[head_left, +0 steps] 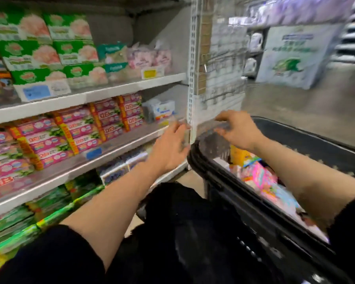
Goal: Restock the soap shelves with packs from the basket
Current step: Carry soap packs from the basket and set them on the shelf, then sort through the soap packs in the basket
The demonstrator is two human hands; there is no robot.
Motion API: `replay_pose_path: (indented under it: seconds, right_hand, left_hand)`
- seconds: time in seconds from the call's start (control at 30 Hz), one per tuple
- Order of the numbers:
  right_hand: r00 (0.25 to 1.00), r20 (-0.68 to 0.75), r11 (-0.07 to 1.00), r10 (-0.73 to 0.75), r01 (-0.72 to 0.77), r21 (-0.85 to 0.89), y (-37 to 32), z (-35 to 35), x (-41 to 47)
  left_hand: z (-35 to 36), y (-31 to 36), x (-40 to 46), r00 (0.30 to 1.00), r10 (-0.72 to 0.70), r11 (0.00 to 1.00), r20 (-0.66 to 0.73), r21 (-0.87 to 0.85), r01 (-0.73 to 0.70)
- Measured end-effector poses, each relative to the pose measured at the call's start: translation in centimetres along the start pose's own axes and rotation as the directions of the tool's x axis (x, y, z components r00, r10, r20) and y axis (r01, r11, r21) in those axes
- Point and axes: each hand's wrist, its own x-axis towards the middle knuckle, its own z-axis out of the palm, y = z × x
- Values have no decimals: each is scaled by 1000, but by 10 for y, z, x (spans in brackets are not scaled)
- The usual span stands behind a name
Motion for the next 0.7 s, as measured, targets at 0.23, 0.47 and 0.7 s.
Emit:
replay_pose_path:
  seconds: [0.23, 0.47, 0.7]
  right_hand:
    - [954, 51, 952, 295, -289, -102, 119, -22, -64]
    - [912, 223, 938, 344, -325, -121, 167, 19, -71]
    - [910, 193, 928, 367, -373, -7, 182, 67, -52]
  left_hand:
    - [71, 53, 69, 956, 169, 982, 239, -124, -143]
    - [112, 52, 100, 696, -59, 991, 715, 128, -47]
    - [124, 49, 107, 666, -141, 965, 732, 253, -74]
